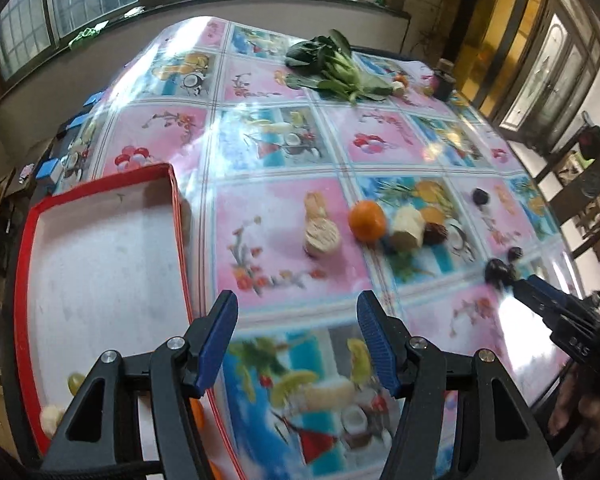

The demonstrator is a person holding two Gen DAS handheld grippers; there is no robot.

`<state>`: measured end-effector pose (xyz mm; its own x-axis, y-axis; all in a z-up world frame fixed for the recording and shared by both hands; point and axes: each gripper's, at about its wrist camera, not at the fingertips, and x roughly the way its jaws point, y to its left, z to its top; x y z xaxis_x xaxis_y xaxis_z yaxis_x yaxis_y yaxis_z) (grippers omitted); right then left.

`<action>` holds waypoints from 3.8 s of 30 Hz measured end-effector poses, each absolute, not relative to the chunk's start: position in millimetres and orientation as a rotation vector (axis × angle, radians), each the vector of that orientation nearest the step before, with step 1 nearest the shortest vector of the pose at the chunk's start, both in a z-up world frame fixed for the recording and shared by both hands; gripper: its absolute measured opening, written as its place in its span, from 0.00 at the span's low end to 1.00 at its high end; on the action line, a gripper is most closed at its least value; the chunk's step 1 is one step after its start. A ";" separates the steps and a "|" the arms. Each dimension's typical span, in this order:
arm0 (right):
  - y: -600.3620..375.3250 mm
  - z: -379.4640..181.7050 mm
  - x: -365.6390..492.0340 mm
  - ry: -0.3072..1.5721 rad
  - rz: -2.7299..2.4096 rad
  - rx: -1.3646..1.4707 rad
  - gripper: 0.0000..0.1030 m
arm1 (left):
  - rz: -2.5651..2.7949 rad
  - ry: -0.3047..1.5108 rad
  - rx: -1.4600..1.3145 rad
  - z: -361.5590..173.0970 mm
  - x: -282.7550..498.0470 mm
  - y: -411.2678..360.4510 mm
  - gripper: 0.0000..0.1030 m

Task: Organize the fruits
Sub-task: 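Close the left tool on a round beige slice while the right tool approaches a dark date, then carry the beige slice with the left tool while the right tool carries a dark plum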

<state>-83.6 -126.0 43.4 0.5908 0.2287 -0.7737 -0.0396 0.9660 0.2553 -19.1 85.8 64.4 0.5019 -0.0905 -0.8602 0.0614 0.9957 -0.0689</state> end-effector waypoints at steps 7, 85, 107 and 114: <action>-122.4 44.8 -59.8 0.926 0.262 0.109 0.48 | -0.102 1.107 -0.064 45.2 9.2 84.5 0.60; 75.4 91.1 -92.3 0.894 0.725 0.015 0.27 | 0.196 0.982 -0.174 92.2 -121.6 224.4 0.29; 195.2 70.1 -60.9 0.941 0.727 -0.100 0.27 | 0.237 1.017 -0.125 69.3 -84.2 284.6 0.29; 209.9 59.5 -54.1 0.970 0.728 -0.114 0.27 | 0.262 1.044 -0.119 58.5 -75.2 293.6 0.29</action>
